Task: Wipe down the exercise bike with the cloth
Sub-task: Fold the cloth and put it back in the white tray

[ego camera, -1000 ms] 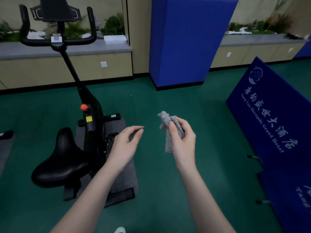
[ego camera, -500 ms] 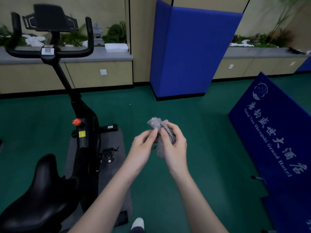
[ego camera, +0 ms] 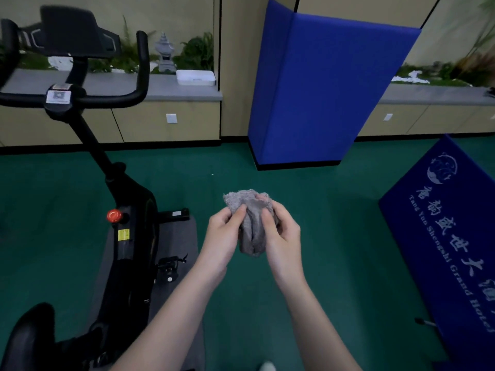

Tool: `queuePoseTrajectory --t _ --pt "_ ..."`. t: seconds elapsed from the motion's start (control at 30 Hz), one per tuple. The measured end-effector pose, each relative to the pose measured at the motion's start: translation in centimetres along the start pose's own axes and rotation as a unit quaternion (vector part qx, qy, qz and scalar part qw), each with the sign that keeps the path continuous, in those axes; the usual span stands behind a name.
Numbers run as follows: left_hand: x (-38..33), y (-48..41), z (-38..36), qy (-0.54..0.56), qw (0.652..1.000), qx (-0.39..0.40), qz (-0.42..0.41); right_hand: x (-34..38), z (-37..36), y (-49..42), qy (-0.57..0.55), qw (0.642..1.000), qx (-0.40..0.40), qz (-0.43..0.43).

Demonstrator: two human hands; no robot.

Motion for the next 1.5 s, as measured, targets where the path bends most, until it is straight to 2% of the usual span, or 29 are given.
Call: queuePoseTrajectory --t 0.17,0.37,0.5,0.73,0.9,1.07,1.17,1.23,1.33,1.5 --pt "0.6 -5.2 -1.7 0.037 0.999 -0.021 0.003 -1.8 1.4 -6.0 -0.041 0.999 0.026 -0.010" --pt "1.0 -11.3 -5.9 0.050 0.997 -0.064 -0.019 -4.2 4.7 -14.6 -0.062 0.997 0.018 -0.029" --pt "0.6 -14.5 -9.2 0.091 0.991 -0.094 -0.040 -6.1 6.8 -19.7 -0.087 0.992 0.009 -0.094" --pt "-0.9 -18.9 -11.2 0.189 0.971 -0.118 -0.083 -8.9 8.1 -25.7 -0.154 0.971 0.047 -0.177" --pt "-2.3 -23.1 -10.5 0.248 0.957 -0.121 -0.092 -11.9 5.8 -27.9 -0.189 0.939 0.133 -0.257" --pt "-4.2 -28.7 -10.3 0.280 0.954 -0.088 -0.068 -15.8 3.1 -31.0 -0.058 0.920 0.230 -0.311" --pt "-6.2 -32.7 -10.2 0.279 0.957 -0.053 -0.056 -15.1 1.7 -36.4 0.021 0.947 0.202 -0.247" --pt "-7.8 -35.6 -9.8 0.256 0.965 -0.027 -0.049 -12.0 -0.1 -40.6 0.029 0.970 0.191 -0.149" --pt "-10.2 -39.9 -9.1 0.199 0.979 0.014 -0.041 -6.8 -4.1 -45.8 0.036 0.978 0.206 -0.019" --pt "-12.5 -45.8 -7.7 0.132 0.989 0.059 -0.020 -2.6 -9.3 -52.7 0.057 0.983 0.168 0.049"
Point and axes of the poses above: each hand's wrist, its own y-axis away from the middle knuckle, its own z-axis out of the back of the hand, x = y × z, the point moved 8 cm from there along -y, towards the middle knuckle, and after that the axes turned 12 degrees about y, right-handed, at the moved point
